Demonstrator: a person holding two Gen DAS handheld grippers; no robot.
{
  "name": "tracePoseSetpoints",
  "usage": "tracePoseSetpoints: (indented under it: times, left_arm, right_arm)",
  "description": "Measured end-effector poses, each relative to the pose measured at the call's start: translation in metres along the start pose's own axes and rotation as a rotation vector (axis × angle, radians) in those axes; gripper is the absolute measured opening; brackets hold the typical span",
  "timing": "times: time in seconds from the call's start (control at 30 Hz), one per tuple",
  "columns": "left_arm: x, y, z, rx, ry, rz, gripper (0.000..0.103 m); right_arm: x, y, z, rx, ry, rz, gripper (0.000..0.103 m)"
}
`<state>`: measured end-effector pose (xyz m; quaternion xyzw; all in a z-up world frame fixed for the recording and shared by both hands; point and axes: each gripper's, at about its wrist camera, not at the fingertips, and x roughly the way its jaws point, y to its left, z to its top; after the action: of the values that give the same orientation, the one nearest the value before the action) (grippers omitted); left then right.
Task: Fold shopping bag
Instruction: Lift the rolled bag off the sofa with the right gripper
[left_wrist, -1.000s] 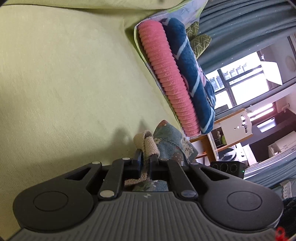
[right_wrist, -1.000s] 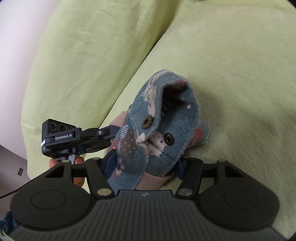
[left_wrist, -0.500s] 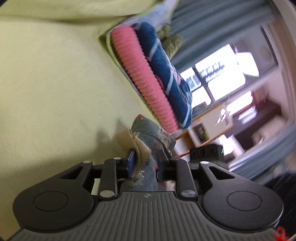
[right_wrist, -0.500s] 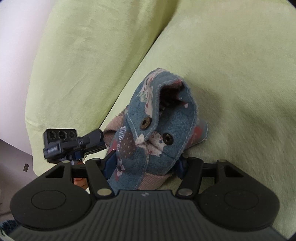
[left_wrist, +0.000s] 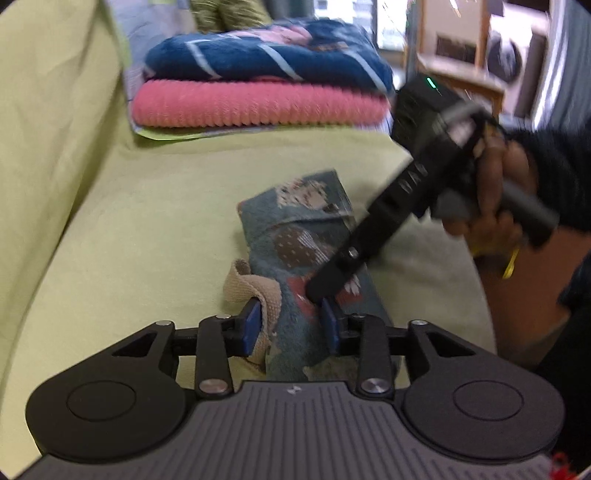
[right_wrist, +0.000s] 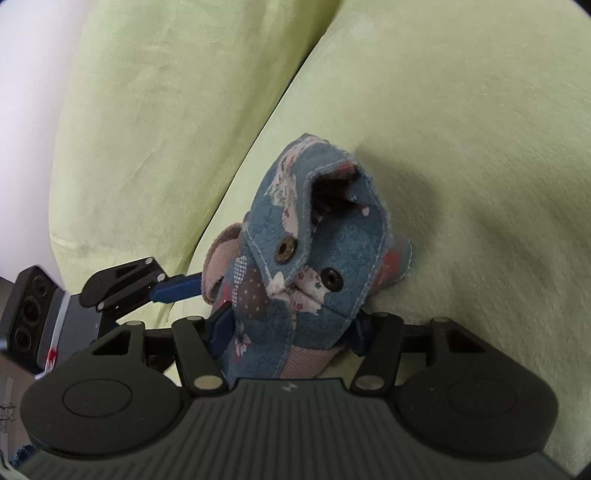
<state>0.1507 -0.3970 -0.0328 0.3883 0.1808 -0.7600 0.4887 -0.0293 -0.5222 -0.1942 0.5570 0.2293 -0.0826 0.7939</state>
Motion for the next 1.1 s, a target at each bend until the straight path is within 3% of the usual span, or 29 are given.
tracePoseSetpoints:
  times: [0.3,0.67,1.1]
  left_arm:
    - [0.008,-0.033,0.012,0.123,0.073,0.096,0.042]
    - [0.035,-0.074,0.045,0.147,0.104,0.072,0.042]
    - [0.055,-0.124,0.064,0.174,0.107,0.085,0.042]
  right_arm:
    - [-0.001,0.003,-0.002,0.058,-0.024,-0.005,0.056]
    - [-0.044,-0.014,-0.015,0.165,-0.093,-0.05,0.054]
    - [-0.085,-0.028,-0.025,0.19,-0.147,-0.114,0.054]
